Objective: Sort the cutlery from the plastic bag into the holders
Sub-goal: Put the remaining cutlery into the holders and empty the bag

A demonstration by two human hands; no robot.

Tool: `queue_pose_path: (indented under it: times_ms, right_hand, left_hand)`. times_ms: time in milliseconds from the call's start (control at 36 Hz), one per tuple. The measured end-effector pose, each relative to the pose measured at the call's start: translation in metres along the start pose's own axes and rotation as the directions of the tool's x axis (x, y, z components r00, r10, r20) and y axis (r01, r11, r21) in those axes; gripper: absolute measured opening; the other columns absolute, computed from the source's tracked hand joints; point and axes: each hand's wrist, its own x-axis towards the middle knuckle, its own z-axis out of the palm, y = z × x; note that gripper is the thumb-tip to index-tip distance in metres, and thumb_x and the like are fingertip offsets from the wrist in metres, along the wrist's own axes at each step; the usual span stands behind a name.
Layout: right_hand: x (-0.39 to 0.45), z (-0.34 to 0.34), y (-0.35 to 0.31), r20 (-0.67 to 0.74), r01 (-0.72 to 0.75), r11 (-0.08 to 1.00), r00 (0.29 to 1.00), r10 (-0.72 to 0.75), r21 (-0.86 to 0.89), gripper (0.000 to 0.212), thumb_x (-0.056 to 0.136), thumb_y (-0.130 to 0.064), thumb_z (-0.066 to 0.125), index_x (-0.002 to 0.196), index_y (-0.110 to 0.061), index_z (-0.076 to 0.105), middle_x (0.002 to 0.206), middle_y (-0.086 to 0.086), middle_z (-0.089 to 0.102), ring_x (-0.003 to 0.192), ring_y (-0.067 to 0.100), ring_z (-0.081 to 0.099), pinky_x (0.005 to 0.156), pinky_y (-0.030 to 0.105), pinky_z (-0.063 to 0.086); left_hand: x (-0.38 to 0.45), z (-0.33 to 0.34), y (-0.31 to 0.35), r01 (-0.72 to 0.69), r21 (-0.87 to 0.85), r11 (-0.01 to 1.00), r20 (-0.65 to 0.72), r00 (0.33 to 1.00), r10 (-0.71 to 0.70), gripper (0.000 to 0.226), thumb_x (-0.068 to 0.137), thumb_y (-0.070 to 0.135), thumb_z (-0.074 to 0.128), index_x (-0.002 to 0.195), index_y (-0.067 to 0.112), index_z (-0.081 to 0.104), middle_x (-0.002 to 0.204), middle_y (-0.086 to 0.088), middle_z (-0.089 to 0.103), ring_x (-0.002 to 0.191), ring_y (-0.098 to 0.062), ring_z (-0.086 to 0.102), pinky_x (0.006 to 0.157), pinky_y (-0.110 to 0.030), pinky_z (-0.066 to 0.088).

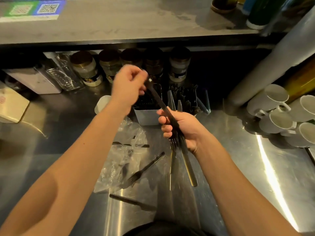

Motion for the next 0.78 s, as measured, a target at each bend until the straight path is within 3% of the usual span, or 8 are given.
queue_pose_path:
  times_ms: [83, 167, 250, 389, 556, 667, 722, 778]
  right_hand:
    - [0.007, -0.006, 0.004, -0.092, -0.003, 1.0, 0.996, 0.004, 0.012, 0.022, 0.108, -0.021, 0.042, 0.097, -0.009, 0.057, 0.062, -0.002, 0.05, 0.041, 0.005, 0.039, 0.037, 0.017, 0.034]
    - [0.014, -0.01, 0.005, -0.164, 0.022, 0.997, 0.986, -0.01, 0.075, 0.021, 0.108, -0.019, 0.041, 0.095, -0.009, 0.055, 0.057, -0.005, 0.042, 0.039, 0.004, 0.034, 0.035, 0.016, 0.029]
    - [0.019, -0.01, 0.001, -0.18, 0.055, 0.994, 0.983, -0.038, 0.09, 0.022, 0.108, -0.018, 0.04, 0.095, -0.009, 0.055, 0.054, -0.006, 0.038, 0.038, 0.004, 0.031, 0.035, 0.016, 0.028]
    - [0.024, -0.008, -0.008, -0.17, 0.083, 0.994, 0.983, -0.069, 0.077, 0.021, 0.107, -0.018, 0.04, 0.096, -0.009, 0.055, 0.054, -0.006, 0.035, 0.039, 0.004, 0.03, 0.035, 0.016, 0.027]
    - [0.024, -0.005, -0.02, -0.107, 0.117, 0.977, 0.989, -0.099, 0.177, 0.021, 0.103, -0.012, 0.038, 0.112, -0.006, 0.057, 0.058, -0.006, 0.03, 0.042, 0.005, 0.027, 0.038, 0.017, 0.023]
    - [0.019, -0.006, -0.026, -0.067, 0.188, 0.936, 0.982, -0.176, 0.298, 0.032, 0.102, -0.009, 0.032, 0.127, -0.007, 0.053, 0.062, -0.004, 0.038, 0.046, 0.006, 0.033, 0.043, 0.018, 0.032]
    - [0.015, -0.004, -0.028, -0.065, 0.237, 0.92, 0.971, -0.228, 0.312, 0.032, 0.104, -0.008, 0.032, 0.129, -0.006, 0.051, 0.065, -0.002, 0.051, 0.05, 0.007, 0.044, 0.048, 0.02, 0.042]
    - [0.01, -0.002, -0.03, -0.067, 0.281, 0.906, 0.959, -0.274, 0.318, 0.03, 0.107, -0.009, 0.033, 0.13, -0.005, 0.053, 0.075, 0.002, 0.066, 0.057, 0.011, 0.061, 0.055, 0.025, 0.054]
  left_hand:
    - [0.024, -0.026, 0.012, -0.152, -0.008, 0.988, -0.268, 0.952, 0.145, 0.015, 0.098, 0.019, 0.06, 0.09, 0.028, 0.051, 0.095, -0.004, 0.066, 0.077, -0.023, 0.068, 0.07, -0.039, 0.061]
    - [0.039, -0.035, 0.012, -0.296, 0.18, 0.938, -0.287, 0.896, 0.338, 0.019, 0.097, 0.02, 0.062, 0.09, 0.03, 0.047, 0.089, 0.008, 0.061, 0.082, -0.02, 0.067, 0.07, -0.035, 0.06]
    - [0.047, -0.024, -0.004, -0.36, 0.43, 0.828, -0.12, 0.886, 0.448, 0.006, 0.095, 0.021, 0.063, 0.099, 0.021, 0.058, 0.088, 0.011, 0.062, 0.081, -0.009, 0.063, 0.075, -0.028, 0.055]
    - [0.054, -0.007, -0.053, -0.512, 0.659, 0.551, 0.244, 0.839, 0.487, 0.027, 0.1, 0.021, 0.049, 0.12, 0.024, 0.068, 0.111, -0.001, 0.064, 0.105, -0.021, 0.062, 0.084, -0.045, 0.054]
    - [0.047, 0.011, -0.092, -0.535, 0.776, 0.334, 0.518, 0.843, 0.145, 0.051, 0.105, 0.043, 0.03, 0.15, 0.023, 0.043, 0.147, -0.001, 0.05, 0.132, -0.03, 0.04, 0.102, -0.052, 0.044]
    - [0.023, 0.017, -0.065, -0.394, 0.652, 0.648, 0.238, 0.917, 0.319, 0.044, 0.103, 0.041, 0.036, 0.131, 0.017, 0.058, 0.12, 0.001, 0.061, 0.111, -0.024, 0.053, 0.099, -0.038, 0.039]
    - [0.002, 0.026, -0.035, -0.094, 0.365, 0.926, 0.176, 0.984, 0.031, 0.032, 0.104, 0.042, 0.04, 0.108, 0.018, 0.061, 0.099, 0.003, 0.064, 0.09, -0.019, 0.06, 0.086, -0.037, 0.045]
    - [-0.02, 0.033, -0.009, 0.245, 0.144, 0.959, 0.344, 0.896, -0.281, 0.042, 0.102, 0.054, 0.036, 0.101, 0.019, 0.06, 0.085, 0.0, 0.068, 0.074, -0.021, 0.063, 0.074, -0.039, 0.049]
